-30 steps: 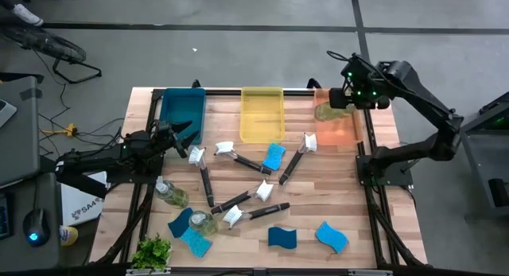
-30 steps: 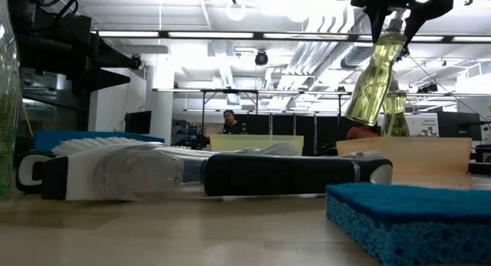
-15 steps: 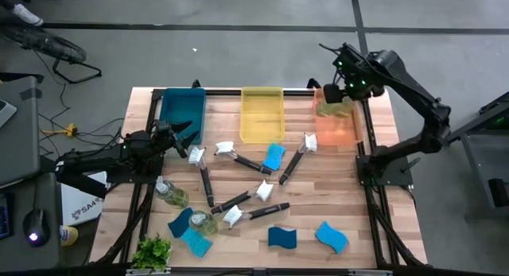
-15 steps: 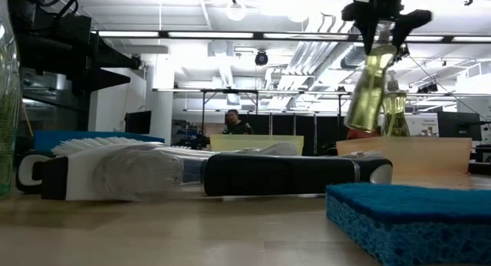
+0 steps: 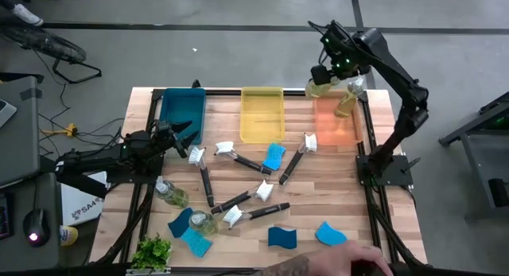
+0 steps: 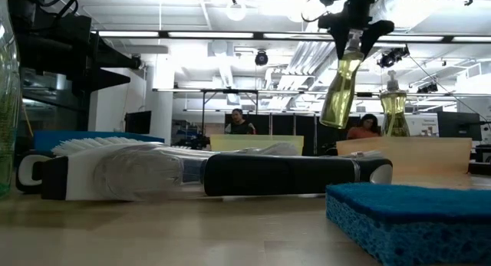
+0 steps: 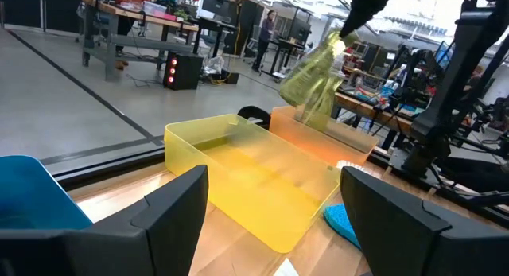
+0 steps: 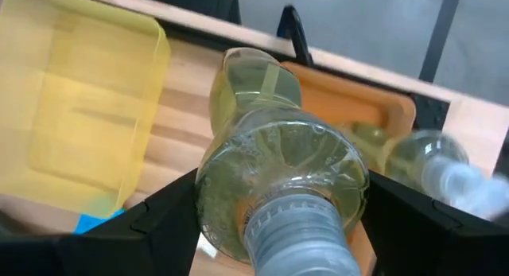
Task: Pick & Place Kitchen Sink Supplies
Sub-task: Put the green dishwashing liquid dispenser into the orange bin
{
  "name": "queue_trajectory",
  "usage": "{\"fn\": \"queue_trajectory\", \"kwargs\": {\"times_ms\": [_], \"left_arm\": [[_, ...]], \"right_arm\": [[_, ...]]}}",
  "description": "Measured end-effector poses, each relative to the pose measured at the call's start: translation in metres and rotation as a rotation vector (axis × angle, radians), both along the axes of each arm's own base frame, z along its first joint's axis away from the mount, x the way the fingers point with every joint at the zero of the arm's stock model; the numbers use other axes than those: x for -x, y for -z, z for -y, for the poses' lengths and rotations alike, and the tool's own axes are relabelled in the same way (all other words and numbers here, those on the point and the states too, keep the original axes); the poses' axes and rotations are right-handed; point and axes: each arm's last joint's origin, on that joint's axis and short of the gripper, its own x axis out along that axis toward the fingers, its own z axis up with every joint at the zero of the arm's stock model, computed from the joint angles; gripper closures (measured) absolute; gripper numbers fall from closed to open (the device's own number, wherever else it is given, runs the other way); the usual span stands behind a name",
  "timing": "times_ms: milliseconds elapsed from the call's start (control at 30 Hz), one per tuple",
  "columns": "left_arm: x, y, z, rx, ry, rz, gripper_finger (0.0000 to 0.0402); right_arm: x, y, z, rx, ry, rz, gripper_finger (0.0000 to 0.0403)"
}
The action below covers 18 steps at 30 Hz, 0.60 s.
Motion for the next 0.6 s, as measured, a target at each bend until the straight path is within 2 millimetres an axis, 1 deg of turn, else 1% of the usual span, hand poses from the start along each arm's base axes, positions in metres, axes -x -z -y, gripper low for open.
{"fn": "queue_trajectory", "kwargs": {"times_ms": [100,400,533,600], "left_arm": [[0.0,0.0001,0.0,0.0,0.0,-0.001,0.0121],[0.0,0.0001,0.0,0.0,0.0,-0.001,0.0121],[0.0,0.0001,0.0,0.0,0.0,-0.001,0.0121],[0.0,0.0001,0.0,0.0,0.0,-0.001,0.0121]], "right_arm": [[-0.0022,-0.0006,0.0037,0.009,-0.034,-0.009,0.0119],[0.0001,-0.0025,0.0025,0.005,-0.09,-0.007,0.0119],[0.0001,-0.0027,0.0018,0.005,-0.211,-0.025,0.0119],[-0.0004,-0.0032,0.0005,0.007,-0.245,-0.026,0.0119]]}}
